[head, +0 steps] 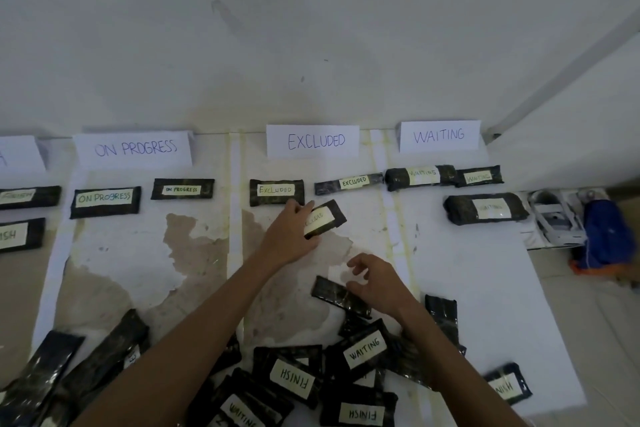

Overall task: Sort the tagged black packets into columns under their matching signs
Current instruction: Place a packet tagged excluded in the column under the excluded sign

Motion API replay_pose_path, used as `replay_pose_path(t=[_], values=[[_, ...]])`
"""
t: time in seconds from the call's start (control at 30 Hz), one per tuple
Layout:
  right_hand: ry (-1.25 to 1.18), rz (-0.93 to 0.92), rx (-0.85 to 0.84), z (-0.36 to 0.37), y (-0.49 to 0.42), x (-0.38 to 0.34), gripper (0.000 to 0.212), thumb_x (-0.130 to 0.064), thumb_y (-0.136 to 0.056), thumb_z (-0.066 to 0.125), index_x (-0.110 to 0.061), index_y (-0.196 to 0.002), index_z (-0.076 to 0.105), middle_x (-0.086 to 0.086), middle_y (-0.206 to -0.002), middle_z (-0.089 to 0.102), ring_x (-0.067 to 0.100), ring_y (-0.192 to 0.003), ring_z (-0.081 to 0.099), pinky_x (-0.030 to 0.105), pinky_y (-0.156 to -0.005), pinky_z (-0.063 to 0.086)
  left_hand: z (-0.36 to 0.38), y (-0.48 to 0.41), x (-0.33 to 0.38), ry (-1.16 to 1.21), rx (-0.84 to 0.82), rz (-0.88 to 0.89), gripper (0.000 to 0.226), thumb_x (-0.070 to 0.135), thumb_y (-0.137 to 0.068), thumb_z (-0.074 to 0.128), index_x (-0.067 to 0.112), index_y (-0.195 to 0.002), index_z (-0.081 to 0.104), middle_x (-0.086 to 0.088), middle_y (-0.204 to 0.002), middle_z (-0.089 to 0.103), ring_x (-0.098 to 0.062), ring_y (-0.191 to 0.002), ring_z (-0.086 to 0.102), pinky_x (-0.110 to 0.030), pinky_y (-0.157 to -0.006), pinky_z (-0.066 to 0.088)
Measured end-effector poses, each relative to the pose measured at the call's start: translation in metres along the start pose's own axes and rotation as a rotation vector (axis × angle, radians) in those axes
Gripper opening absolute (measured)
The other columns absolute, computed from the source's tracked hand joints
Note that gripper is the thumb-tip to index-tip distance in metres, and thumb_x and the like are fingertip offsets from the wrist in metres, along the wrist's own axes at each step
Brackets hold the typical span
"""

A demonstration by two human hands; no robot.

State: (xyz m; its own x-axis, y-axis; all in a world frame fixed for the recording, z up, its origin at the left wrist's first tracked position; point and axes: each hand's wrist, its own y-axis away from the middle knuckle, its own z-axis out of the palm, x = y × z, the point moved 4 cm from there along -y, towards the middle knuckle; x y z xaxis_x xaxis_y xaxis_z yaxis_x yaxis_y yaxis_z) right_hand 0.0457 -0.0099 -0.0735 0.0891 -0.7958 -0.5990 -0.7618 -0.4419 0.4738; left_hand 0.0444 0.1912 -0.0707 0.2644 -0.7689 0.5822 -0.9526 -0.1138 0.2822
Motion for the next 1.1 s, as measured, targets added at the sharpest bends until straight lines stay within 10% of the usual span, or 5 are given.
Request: replay_pose_path(t=[0.27,0.67,0.97,1.1], values=[[0.048,-0.046,0.022,0.001,0.007,0.028,0.032,-0.016,-0.081,0.066,-0.017,-0.112,0.060,-0.006,-0.094,0.053,0.012,-0.089,0.048,0.021,-0.077,0.039,0.026,-0.052,0.042,-0.241,0.101,0.281,0.061,0.025,-0.080,0.063,0.015,-0.135,0.041,-0.007,-0.128,0.052,-0.029,-0.116,0.044,-0.041,-0.098,0.029],[0.196,-0.244,0.008,0.017,0.016,0.017,0.053,-0.037,-0.068,0.076,-0.020,-0.115,0.058,0.002,-0.108,0.054,0.019,-0.096,0.047,0.030,-0.077,0.042,0.054,-0.073,0.043,-0.312,0.010,0.204,0.069,0.040,-0.082,0.063,0.013,-0.139,0.035,-0.011,-0.130,0.040,-0.029,-0.121,0.034,-0.039,-0.101,0.027],[0.695,-0.419,0.033,0.051,0.015,-0.011,0.062,-0.028,-0.051,0.083,-0.013,-0.107,0.060,0.007,-0.086,0.061,0.024,-0.068,0.058,0.030,-0.052,0.046,0.042,0.001,0.023,-0.017,0.158,0.105,0.050,0.015,-0.079,0.060,0.018,-0.128,0.051,-0.007,-0.123,0.045,-0.025,-0.114,0.040,-0.036,-0.099,0.032],[0.413,-0.382,0.062,0.044,0.011,-0.014,0.035,-0.008,-0.069,0.066,-0.010,-0.104,0.064,0.010,-0.079,0.064,0.027,-0.065,0.061,0.031,-0.053,0.049,0.038,0.048,-0.006,0.191,0.228,-0.075,0.047,0.015,-0.073,0.057,0.017,-0.120,0.057,-0.005,-0.116,0.051,-0.021,-0.108,0.045,-0.037,-0.099,0.037]])
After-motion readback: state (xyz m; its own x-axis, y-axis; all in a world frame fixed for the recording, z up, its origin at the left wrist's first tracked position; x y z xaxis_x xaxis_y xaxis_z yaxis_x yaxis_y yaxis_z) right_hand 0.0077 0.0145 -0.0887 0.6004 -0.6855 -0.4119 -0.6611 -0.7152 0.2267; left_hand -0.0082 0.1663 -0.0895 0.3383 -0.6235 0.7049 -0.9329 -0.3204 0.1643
